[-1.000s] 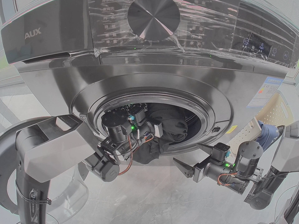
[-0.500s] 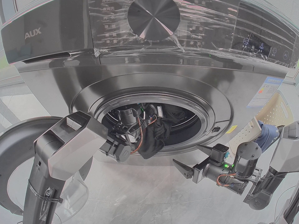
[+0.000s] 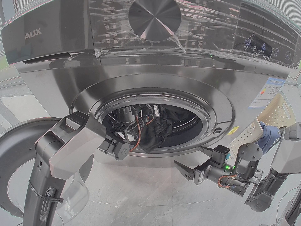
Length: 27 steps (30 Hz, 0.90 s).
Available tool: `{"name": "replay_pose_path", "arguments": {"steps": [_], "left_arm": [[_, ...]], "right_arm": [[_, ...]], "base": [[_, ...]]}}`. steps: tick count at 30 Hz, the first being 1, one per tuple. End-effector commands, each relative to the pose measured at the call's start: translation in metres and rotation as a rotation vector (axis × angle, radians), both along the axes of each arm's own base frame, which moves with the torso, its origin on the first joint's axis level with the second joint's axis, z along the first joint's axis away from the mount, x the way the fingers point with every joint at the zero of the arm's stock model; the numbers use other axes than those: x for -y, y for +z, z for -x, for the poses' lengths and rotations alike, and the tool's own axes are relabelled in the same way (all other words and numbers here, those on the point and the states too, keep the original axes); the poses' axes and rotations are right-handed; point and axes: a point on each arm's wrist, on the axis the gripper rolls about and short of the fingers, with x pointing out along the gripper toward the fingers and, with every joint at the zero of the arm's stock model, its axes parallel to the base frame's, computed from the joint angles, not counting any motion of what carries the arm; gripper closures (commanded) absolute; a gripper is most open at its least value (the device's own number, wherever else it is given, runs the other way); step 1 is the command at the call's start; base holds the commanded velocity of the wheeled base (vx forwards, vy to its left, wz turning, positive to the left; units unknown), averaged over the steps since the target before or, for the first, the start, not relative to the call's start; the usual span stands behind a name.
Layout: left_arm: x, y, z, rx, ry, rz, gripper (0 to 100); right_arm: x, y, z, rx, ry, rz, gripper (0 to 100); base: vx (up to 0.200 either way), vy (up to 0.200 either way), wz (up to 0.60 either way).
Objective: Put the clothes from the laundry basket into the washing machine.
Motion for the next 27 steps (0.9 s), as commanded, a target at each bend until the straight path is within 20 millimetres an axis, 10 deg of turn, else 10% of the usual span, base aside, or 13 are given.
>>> {"name": "replay_pose_path", "arguments": {"steps": [1, 15, 16, 27], "left_arm": [[-0.006, -0.007, 0.023, -0.126, -0.07, -0.068, 0], [0.002, -0.047, 0.028, -0.277, -0.101, -0.168, 0], [0.002, -0.048, 0.026, -0.274, -0.101, -0.167, 100], [0.01, -0.011, -0.008, -0.107, -0.017, -0.048, 100]], "right_arm": [[0.0, 0.0, 0.0, 0.0, -0.001, 0.0, 0], [-0.001, -0.001, 0.001, -0.001, 0.004, 0.001, 0], [-0.001, -0.001, 0.001, -0.001, 0.004, 0.001, 0], [-0.002, 0.0, 0.001, 0.0, 0.007, 0.0, 0]], "base": [[0.0, 0.0, 0.0], [0.0, 0.0, 0.0], [0.0, 0.0, 0.0], [0.0, 0.0, 0.0]]}}
